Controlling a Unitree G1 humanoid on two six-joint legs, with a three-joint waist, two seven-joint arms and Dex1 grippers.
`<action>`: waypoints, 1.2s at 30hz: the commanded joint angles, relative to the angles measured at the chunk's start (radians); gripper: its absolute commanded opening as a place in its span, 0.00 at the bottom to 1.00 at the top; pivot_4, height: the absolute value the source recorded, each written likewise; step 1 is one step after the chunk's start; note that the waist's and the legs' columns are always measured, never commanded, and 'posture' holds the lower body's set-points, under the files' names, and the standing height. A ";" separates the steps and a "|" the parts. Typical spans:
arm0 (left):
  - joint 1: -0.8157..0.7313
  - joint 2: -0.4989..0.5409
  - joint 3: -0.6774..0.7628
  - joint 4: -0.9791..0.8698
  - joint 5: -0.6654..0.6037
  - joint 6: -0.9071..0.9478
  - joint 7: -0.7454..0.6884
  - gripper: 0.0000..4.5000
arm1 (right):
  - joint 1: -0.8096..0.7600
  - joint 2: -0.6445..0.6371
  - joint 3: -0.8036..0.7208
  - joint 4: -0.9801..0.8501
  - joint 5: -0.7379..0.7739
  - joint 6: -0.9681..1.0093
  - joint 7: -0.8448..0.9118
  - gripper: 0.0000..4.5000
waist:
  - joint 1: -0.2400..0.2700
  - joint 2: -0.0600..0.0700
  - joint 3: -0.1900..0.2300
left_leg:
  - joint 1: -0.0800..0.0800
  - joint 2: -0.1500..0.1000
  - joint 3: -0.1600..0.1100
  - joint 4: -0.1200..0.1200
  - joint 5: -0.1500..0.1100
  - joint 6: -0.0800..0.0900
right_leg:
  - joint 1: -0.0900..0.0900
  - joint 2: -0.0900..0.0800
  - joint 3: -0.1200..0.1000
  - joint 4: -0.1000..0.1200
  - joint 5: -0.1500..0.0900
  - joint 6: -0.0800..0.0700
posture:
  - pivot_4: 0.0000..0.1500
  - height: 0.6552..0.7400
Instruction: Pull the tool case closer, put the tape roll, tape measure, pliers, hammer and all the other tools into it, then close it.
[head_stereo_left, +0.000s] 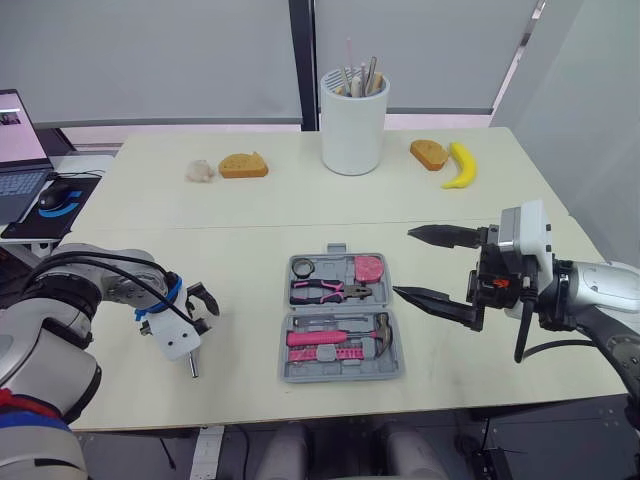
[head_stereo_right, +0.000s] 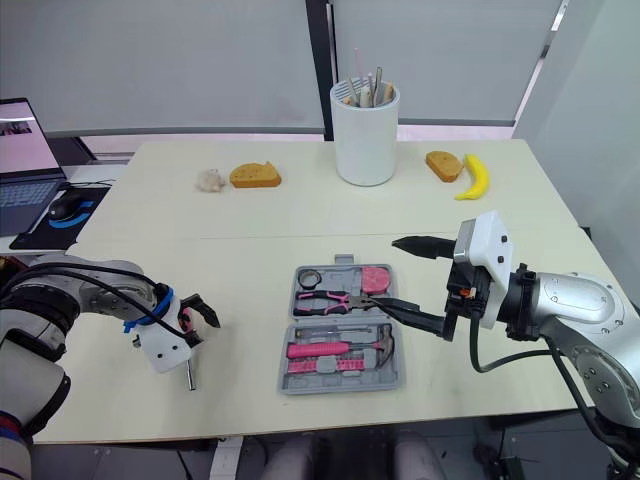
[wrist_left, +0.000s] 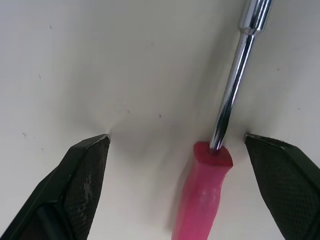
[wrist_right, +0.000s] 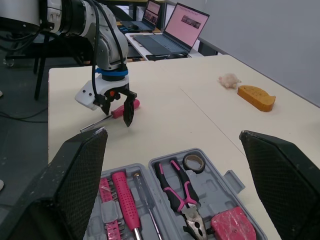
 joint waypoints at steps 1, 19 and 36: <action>-0.045 0.016 -0.052 0.021 0.087 -0.006 0.101 0.99 | 0.001 0.003 -0.013 -0.023 0.002 -0.018 -0.006 1.00 | 0.000 -0.001 0.000 | 0.000 0.000 0.000 0.000 0.000 0.000 | 0.000 0.000 0.000 0.000 0.000 0.000 | 1.00 1.00; -0.077 0.018 -0.044 0.079 -0.014 -0.092 0.028 0.12 | 0.001 -0.002 -0.008 -0.018 -0.008 -0.026 0.002 1.00 | 0.001 -0.002 0.001 | 0.000 0.000 0.000 0.000 0.000 0.000 | 0.000 0.000 -0.001 0.000 0.000 0.000 | 1.00 1.00; 0.614 0.186 0.603 -1.101 -1.028 2.008 -0.706 0.12 | 0.023 0.025 0.013 -0.048 -0.011 -0.032 -0.031 1.00 | -0.020 -0.002 0.005 | 0.000 0.002 -0.003 0.001 0.000 0.000 | 0.001 0.003 0.002 0.001 -0.001 -0.001 | 1.00 1.00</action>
